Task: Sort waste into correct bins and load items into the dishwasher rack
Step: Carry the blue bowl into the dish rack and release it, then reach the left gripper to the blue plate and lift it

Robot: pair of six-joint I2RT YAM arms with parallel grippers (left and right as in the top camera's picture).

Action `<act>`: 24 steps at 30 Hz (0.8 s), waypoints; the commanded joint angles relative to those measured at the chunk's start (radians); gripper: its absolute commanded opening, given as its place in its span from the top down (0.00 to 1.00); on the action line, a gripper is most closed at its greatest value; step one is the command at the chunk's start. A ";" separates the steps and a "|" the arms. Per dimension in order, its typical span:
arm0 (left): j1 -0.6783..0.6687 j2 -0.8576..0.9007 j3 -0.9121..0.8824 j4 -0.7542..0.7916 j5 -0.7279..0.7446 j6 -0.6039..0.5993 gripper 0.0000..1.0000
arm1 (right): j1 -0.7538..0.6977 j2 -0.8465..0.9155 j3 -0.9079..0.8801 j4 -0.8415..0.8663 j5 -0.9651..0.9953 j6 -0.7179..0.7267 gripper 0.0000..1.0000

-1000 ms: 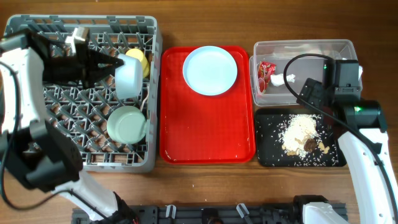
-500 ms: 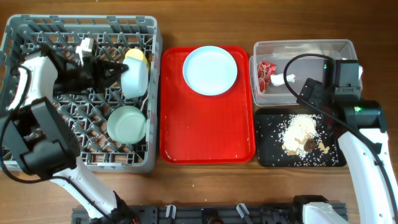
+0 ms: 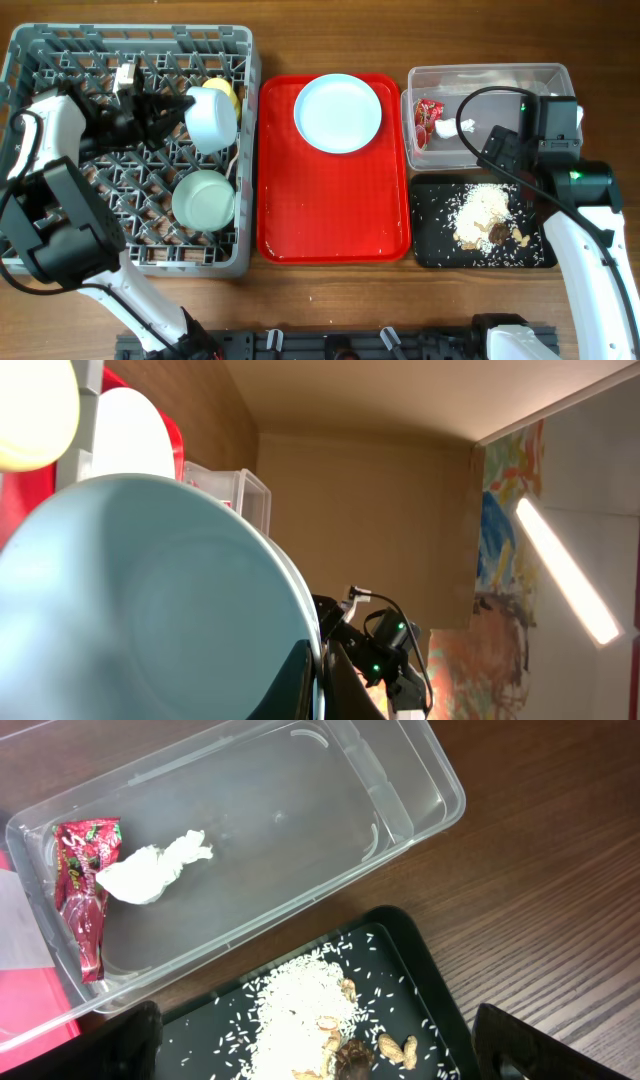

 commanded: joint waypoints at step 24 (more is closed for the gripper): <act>0.068 -0.374 0.095 0.278 -0.654 -0.473 0.02 | -0.004 -0.001 0.017 0.000 -0.003 -0.005 0.00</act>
